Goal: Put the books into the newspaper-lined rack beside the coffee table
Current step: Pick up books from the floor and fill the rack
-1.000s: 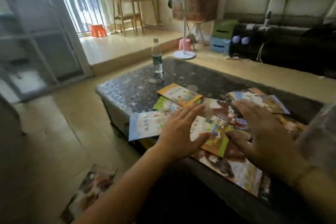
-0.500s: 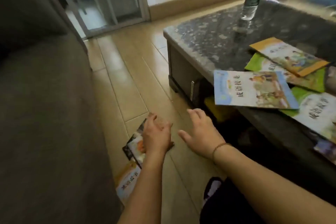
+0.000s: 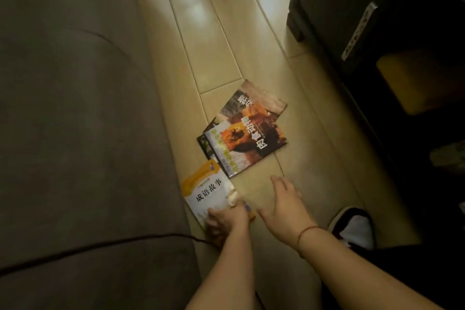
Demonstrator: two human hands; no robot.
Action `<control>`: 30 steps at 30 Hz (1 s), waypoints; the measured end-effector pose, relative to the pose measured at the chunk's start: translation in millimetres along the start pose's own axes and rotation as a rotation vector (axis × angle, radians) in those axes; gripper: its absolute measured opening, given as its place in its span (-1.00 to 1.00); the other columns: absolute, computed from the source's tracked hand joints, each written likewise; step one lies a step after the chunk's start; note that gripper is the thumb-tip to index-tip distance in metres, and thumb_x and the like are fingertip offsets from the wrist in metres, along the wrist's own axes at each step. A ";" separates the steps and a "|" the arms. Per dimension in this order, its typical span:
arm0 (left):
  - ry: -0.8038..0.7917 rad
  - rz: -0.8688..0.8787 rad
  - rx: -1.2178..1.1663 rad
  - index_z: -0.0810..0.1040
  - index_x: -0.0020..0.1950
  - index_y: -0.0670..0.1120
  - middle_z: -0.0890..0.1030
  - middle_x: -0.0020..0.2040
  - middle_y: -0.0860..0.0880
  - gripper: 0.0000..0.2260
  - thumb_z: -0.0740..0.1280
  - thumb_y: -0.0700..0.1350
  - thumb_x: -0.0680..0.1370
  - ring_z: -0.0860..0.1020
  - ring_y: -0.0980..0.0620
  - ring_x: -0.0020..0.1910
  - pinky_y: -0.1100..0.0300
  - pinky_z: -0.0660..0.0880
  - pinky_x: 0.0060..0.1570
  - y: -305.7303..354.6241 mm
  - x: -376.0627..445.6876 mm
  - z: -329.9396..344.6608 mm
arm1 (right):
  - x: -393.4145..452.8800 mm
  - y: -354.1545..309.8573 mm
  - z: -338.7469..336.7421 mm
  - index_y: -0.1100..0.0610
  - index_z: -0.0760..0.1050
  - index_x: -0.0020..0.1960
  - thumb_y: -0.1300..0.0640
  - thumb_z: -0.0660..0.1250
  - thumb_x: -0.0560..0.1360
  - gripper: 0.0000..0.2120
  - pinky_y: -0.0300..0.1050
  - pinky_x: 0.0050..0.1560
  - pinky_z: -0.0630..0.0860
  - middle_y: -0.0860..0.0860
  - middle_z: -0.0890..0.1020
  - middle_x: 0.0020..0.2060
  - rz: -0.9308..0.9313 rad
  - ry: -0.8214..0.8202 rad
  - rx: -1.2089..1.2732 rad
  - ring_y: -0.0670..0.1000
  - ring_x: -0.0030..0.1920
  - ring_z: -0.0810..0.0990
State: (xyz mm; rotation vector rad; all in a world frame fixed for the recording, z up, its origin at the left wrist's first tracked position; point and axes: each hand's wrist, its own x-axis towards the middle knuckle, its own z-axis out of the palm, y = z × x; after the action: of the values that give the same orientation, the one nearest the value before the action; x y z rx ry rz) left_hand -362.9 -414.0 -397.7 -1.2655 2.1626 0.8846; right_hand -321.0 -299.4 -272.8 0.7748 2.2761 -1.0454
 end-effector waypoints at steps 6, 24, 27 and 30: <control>0.076 0.430 0.196 0.18 0.55 -0.04 0.10 0.57 -0.09 -0.17 0.50 0.13 0.40 0.08 -0.19 0.52 -0.12 0.06 0.48 42.5 9.5 12.9 | 13.6 3.3 0.9 0.12 0.08 0.55 -0.06 0.32 0.53 -0.29 -0.18 0.45 0.07 0.05 0.18 0.51 0.051 0.033 0.096 0.05 0.50 0.14; -0.030 1.334 1.346 -0.15 0.60 -0.11 -0.07 0.60 -0.23 -0.43 0.09 -0.13 0.69 0.07 -0.35 0.54 -0.17 0.44 0.26 111.1 13.2 55.6 | 19.2 9.2 -19.2 0.09 0.20 0.52 -0.08 0.30 0.54 -0.38 -0.19 0.39 0.22 0.02 0.32 0.47 0.201 0.133 0.409 0.00 0.46 0.28; 0.054 1.389 0.989 0.15 0.57 -0.17 0.32 0.52 -0.16 -0.52 0.13 -0.22 0.64 0.42 -0.19 0.40 -0.04 0.50 0.16 108.8 -3.5 49.1 | 28.7 15.0 -28.4 0.10 0.29 0.48 -0.14 0.30 0.53 -0.40 -0.15 0.34 0.31 0.04 0.41 0.41 0.284 0.172 0.540 0.03 0.40 0.38; 0.117 1.514 0.319 0.53 0.32 -0.21 0.65 0.17 -0.18 -0.54 0.29 -0.39 0.42 0.66 -0.20 0.06 -0.10 0.63 -0.05 81.6 -11.3 41.6 | 42.0 23.5 -50.8 0.07 0.48 0.28 -0.28 0.26 0.49 -0.46 0.05 0.26 0.47 0.07 0.57 0.15 0.437 0.230 0.797 0.08 0.16 0.54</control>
State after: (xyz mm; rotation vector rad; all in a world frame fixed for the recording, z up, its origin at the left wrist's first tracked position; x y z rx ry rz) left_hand -426.7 -347.4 -394.6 0.7259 2.9974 0.8181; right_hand -345.5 -234.6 -282.9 1.6859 1.6745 -1.7075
